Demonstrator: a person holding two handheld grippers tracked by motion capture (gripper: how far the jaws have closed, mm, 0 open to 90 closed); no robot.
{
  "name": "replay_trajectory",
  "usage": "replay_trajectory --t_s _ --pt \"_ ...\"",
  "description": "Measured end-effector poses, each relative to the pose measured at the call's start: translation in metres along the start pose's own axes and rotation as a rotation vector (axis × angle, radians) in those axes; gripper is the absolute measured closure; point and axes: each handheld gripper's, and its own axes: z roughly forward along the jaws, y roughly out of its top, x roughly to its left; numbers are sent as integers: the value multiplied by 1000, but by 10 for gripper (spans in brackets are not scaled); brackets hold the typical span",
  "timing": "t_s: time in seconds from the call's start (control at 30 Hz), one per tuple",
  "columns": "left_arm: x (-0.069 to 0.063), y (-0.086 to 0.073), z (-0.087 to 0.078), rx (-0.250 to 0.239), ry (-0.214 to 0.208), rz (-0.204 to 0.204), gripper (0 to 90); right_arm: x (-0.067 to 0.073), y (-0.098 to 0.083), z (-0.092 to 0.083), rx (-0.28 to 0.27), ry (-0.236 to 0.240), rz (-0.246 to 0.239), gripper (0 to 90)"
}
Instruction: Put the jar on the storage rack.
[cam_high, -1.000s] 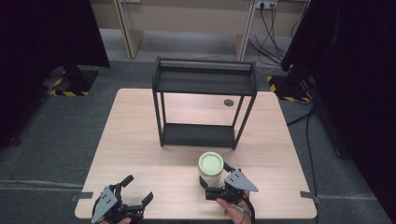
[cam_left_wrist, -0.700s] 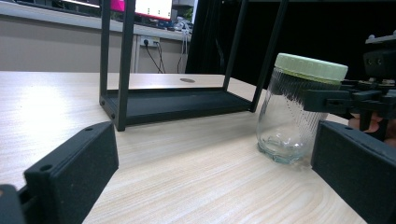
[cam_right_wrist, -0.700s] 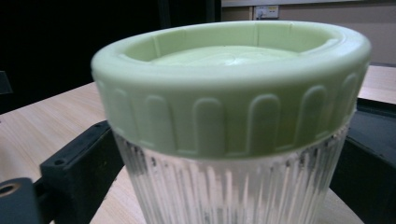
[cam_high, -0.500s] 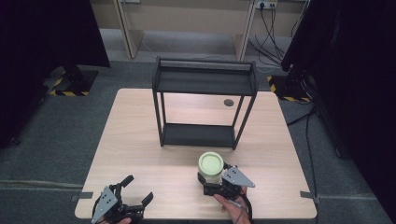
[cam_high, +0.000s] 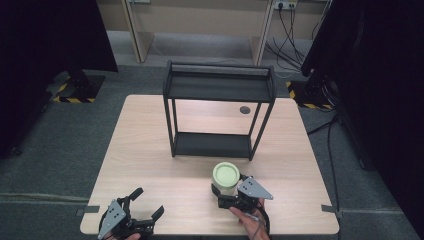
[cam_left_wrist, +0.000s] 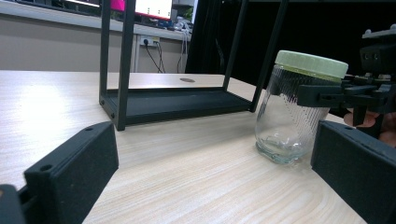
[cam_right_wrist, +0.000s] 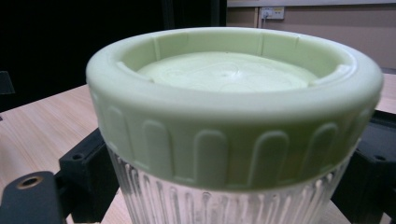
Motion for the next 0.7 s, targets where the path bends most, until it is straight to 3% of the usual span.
replay_trajectory --t_s 0.7 --pt "0 0 0 -2 -1 0 1 0 27 15 17 8 2 117"
